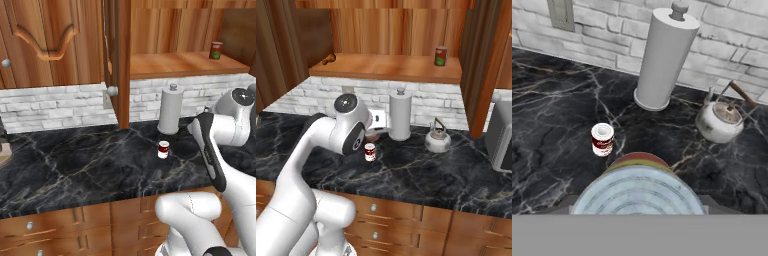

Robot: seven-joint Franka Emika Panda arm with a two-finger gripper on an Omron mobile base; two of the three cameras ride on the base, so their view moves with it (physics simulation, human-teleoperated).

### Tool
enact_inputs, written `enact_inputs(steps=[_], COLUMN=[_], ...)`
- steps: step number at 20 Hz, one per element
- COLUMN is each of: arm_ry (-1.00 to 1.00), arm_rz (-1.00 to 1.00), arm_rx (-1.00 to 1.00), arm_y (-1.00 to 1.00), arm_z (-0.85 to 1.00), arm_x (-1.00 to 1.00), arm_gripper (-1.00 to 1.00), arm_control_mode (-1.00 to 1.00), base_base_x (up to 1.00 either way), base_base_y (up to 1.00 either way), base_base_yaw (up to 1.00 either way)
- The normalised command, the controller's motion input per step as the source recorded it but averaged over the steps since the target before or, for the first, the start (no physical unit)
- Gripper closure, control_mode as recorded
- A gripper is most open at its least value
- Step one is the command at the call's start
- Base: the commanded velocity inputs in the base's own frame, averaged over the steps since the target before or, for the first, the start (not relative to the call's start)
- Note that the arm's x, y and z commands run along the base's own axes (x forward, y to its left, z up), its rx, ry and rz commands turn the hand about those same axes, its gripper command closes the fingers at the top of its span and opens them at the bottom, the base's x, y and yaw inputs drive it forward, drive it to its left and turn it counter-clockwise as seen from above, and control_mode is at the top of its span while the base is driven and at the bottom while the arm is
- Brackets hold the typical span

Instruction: Pick the cans from the counter and place them in their designated side in the cabinet.

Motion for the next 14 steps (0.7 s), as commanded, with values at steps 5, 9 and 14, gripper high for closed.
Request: enact_inputs(steps=[5, 9, 14], arm_ry=[0.08, 0.03, -0.05], arm_rz=[0.0, 0.0, 0.0], arm_rx=[0.0, -0.01, -0.04], arm_y=[-0.17, -0.11, -0.04], arm_z=[0.38, 0.35, 0.31], arm_x=[-0.23, -0.19, -0.12], arm_gripper=[1.0, 1.0, 1.0], arm_control_mode=[-1.0, -1.0, -1.0], base_base_x=[0.0, 0.0, 0.0], base_base_y=[0.0, 0.0, 0.0], base_base_yaw=[0.0, 0.0, 0.0])
